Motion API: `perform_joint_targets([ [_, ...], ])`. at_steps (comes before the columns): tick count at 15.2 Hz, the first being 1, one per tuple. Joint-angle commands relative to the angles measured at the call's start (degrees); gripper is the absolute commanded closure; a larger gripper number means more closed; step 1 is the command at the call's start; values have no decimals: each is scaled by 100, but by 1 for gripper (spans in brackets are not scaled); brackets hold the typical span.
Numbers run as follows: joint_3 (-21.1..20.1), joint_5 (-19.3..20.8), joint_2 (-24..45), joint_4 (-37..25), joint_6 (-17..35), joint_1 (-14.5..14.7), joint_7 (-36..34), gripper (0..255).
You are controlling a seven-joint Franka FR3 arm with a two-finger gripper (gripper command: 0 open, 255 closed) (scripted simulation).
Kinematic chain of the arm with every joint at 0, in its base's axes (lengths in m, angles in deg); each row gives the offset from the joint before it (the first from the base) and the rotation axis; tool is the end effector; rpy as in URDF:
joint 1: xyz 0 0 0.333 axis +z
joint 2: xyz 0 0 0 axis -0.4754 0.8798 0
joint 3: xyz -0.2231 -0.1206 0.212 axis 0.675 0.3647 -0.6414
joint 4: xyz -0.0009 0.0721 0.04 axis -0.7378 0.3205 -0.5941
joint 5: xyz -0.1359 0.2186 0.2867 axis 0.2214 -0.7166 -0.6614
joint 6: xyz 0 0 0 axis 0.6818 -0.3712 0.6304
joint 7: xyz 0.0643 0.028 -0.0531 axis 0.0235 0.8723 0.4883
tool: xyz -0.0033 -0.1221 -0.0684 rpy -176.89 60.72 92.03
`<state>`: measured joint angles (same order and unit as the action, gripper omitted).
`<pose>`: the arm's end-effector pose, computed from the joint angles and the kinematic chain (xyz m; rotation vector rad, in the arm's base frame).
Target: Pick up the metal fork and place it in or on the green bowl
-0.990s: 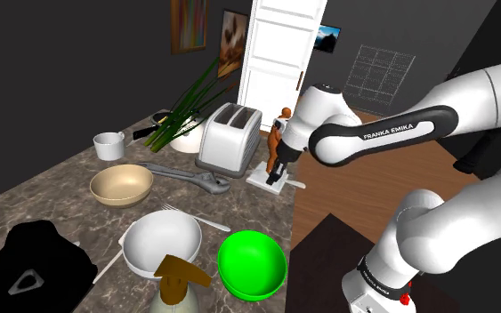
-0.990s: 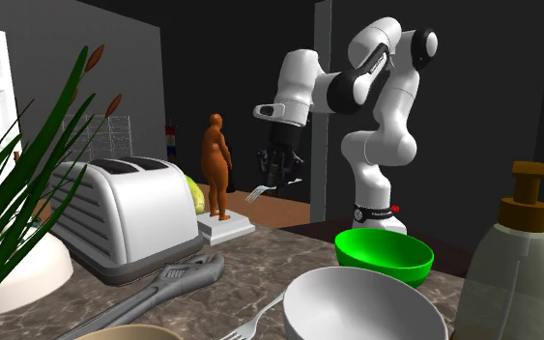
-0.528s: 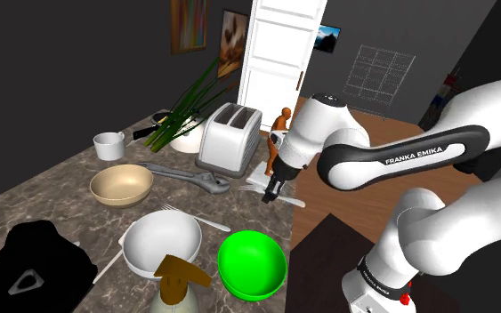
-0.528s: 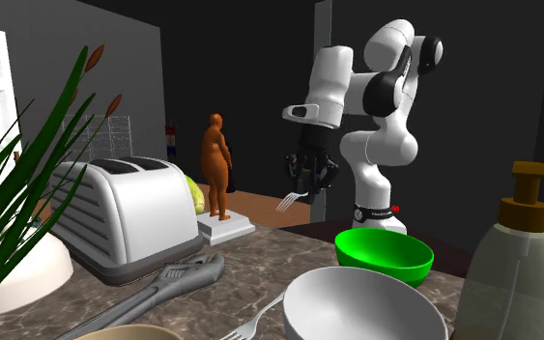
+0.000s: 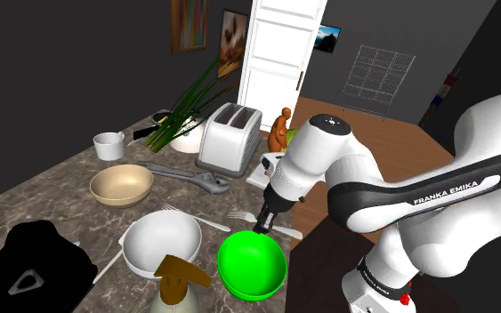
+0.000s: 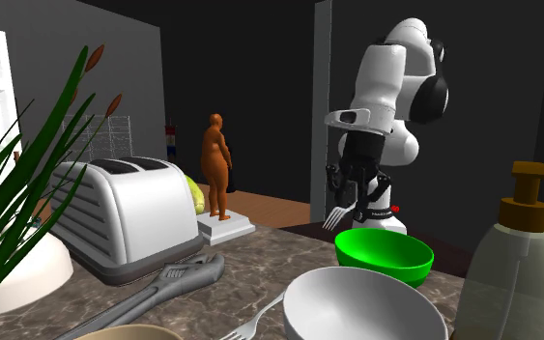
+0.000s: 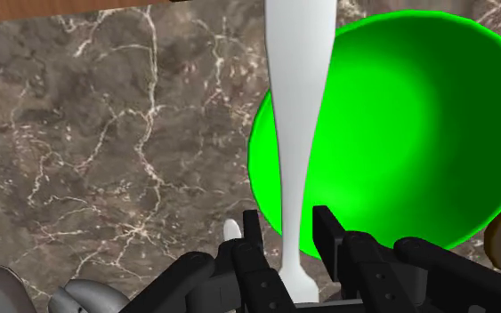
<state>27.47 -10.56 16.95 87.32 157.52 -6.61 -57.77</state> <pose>0.2611 0.2457 0.3671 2.9730 0.7677 0.3453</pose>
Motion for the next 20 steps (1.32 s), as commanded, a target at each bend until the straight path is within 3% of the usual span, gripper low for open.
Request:
perform_joint_targets([
  [1,-288,-81,69,-69,-9,124,-353,255],
  [4,-742,-136,282,-272,-9,234,-881,255],
  [12,-1041,18,814,16,799,35,-1121,255],
  [19,-1040,19,815,16,799,36,-1122,255],
  [20,-1040,20,817,16,802,34,-1121,0],
])
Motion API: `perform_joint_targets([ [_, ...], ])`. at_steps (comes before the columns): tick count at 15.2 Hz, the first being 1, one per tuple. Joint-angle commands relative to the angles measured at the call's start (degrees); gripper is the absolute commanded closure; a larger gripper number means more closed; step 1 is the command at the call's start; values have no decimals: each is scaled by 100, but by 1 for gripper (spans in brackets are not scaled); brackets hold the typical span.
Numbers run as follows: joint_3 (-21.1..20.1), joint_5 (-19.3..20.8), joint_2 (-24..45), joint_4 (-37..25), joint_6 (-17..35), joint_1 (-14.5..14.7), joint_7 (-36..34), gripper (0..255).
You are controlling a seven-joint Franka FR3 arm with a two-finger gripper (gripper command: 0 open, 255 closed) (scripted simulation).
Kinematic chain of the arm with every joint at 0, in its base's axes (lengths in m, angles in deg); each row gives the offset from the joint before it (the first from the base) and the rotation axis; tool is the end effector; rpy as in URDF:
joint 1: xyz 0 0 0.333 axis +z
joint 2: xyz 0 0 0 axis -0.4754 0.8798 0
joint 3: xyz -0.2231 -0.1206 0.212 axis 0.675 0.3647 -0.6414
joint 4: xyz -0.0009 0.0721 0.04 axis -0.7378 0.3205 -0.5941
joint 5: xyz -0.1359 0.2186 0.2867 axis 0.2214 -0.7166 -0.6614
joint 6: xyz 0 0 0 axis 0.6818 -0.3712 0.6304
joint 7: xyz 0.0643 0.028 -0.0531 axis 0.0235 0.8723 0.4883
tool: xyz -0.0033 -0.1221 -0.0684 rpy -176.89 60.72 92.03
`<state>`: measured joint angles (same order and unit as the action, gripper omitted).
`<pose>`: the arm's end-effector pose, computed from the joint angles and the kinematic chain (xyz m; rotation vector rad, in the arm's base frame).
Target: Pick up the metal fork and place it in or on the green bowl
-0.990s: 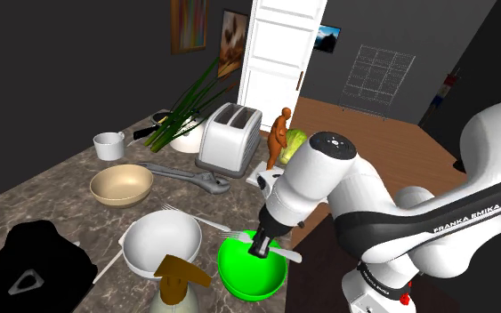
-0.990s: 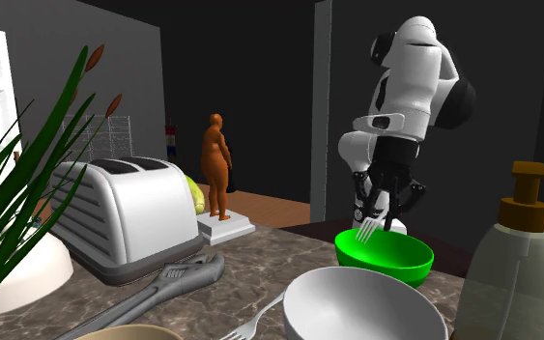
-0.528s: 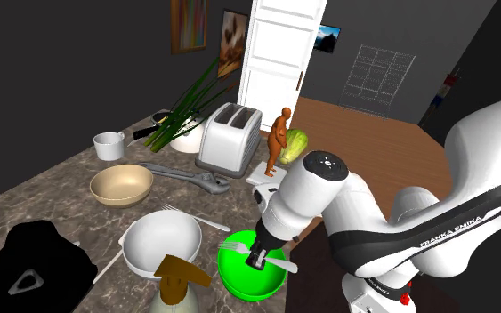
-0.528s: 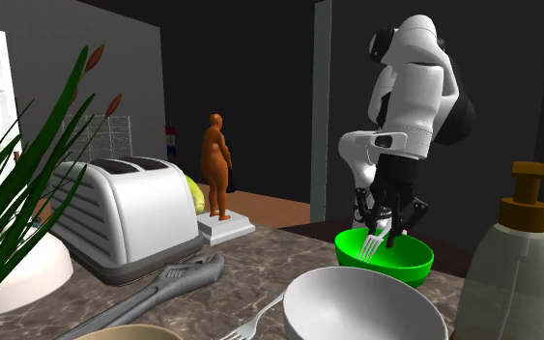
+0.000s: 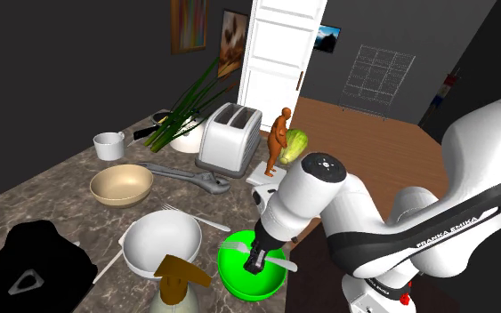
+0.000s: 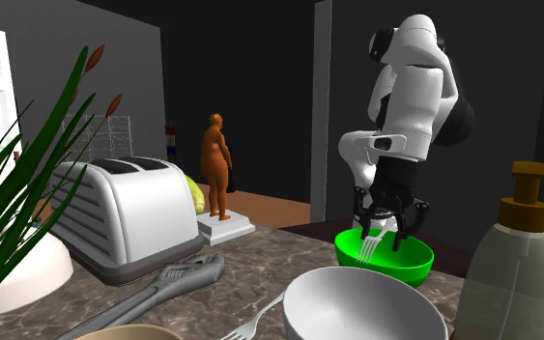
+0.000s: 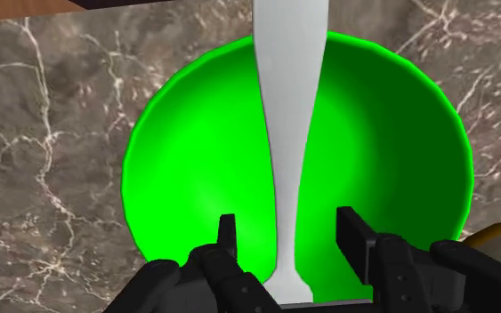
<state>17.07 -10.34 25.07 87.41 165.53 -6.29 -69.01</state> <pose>0.2278 0.3007 0.3206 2.9747 0.7639 0.3484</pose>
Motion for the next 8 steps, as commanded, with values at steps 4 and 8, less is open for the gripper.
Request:
perform_joint_targets([
  [4,-1,0,8,6,3,-1,1,0],
  [8,252,-227,-617,-172,-794,293,179,0],
])
